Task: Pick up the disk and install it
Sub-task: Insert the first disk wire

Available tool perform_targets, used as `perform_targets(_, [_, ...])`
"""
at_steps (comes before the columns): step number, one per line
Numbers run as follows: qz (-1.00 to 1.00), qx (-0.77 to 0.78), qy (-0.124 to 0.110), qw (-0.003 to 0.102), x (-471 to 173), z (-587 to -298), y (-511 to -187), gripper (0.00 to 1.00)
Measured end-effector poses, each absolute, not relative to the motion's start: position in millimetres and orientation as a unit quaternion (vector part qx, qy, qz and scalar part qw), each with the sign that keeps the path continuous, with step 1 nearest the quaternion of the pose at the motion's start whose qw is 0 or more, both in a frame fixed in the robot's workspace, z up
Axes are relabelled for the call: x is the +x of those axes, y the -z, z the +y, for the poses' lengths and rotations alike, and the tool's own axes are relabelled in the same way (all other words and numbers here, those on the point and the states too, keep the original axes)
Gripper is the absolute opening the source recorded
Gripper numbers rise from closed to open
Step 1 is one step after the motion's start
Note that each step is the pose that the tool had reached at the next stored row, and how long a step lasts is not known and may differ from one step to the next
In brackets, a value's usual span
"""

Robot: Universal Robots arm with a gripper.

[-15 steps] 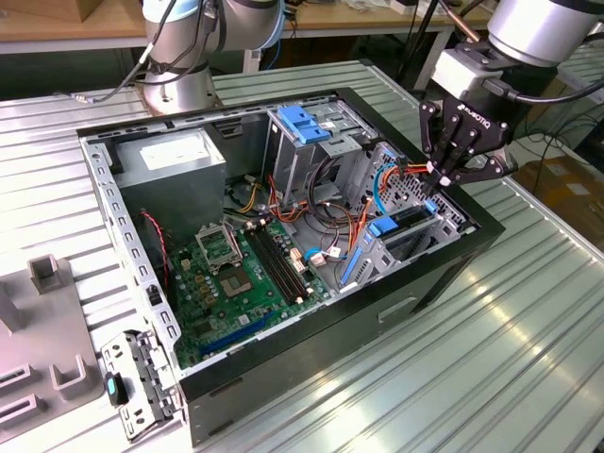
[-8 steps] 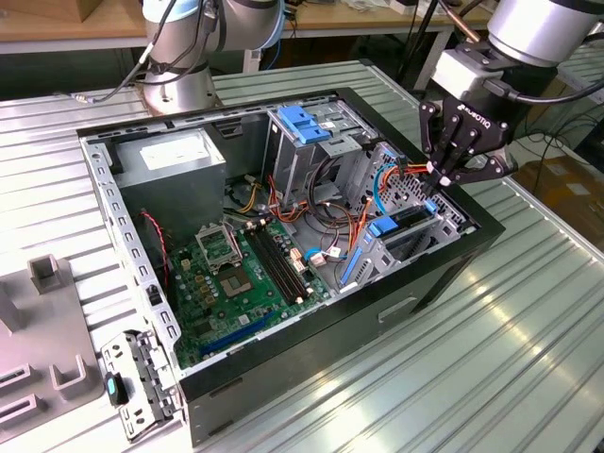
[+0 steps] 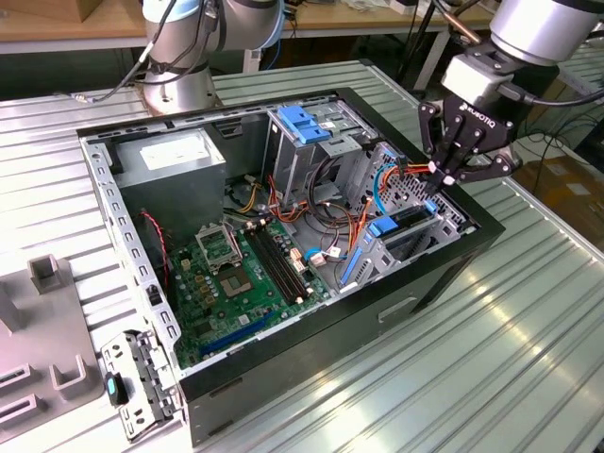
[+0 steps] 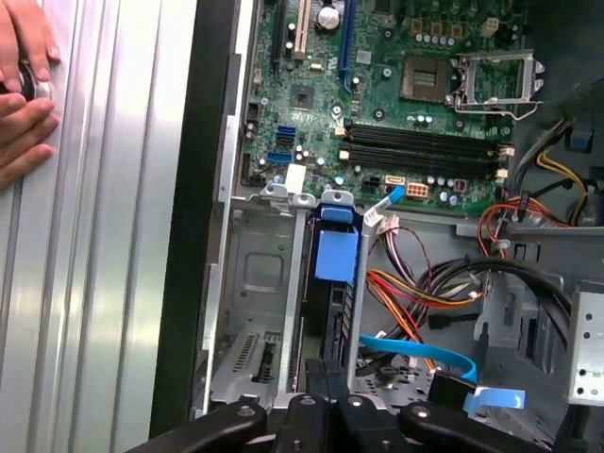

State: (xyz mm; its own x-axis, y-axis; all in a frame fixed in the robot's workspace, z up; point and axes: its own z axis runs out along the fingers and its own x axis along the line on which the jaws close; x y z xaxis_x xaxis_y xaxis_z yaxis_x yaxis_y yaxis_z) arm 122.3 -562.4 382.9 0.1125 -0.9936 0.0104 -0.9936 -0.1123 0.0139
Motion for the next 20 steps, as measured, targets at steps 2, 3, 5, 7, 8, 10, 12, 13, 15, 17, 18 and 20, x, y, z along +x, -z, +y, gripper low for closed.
perform_targets(2, [-0.665, 0.747, 0.001, 0.009, 136.7, -559.6, -382.8, 0.11])
perform_targets(3, [-0.665, 0.747, 0.001, 0.009, 140.4, -557.6, -382.7, 0.11])
perform_targets(5, [-0.664, 0.747, 0.001, 0.009, 146.2, -551.7, -382.7, 0.11])
perform_targets(7, [-0.663, 0.749, 0.001, 0.009, 149.5, -545.9, -382.6, 0.11])
perform_targets(8, [-0.662, 0.749, 0.001, 0.009, 150.4, -544.2, -382.6, 0.11])
perform_targets(10, [-0.659, 0.752, 0.001, 0.009, 151.7, -541.5, -382.6, 0.11])
perform_targets(12, [-0.654, 0.756, 0.001, 0.009, 152.7, -540.1, -382.5, 0.11])
perform_targets(13, [-0.650, 0.760, 0.001, 0.009, 153.2, -540.1, -382.5, 0.11])
perform_targets(15, [-0.639, 0.769, 0.000, 0.009, 153.5, -540.1, -382.4, 0.11])
perform_targets(17, [-0.615, 0.788, 0.000, 0.009, 153.6, -540.0, -381.8, 0.11])
perform_targets(18, [-0.602, 0.799, 0.000, 0.009, 153.6, -540.0, -381.4, 0.11])
perform_targets(20, [-0.590, 0.807, 0.000, 0.009, 156.1, -538.8, -381.2, 0.11])
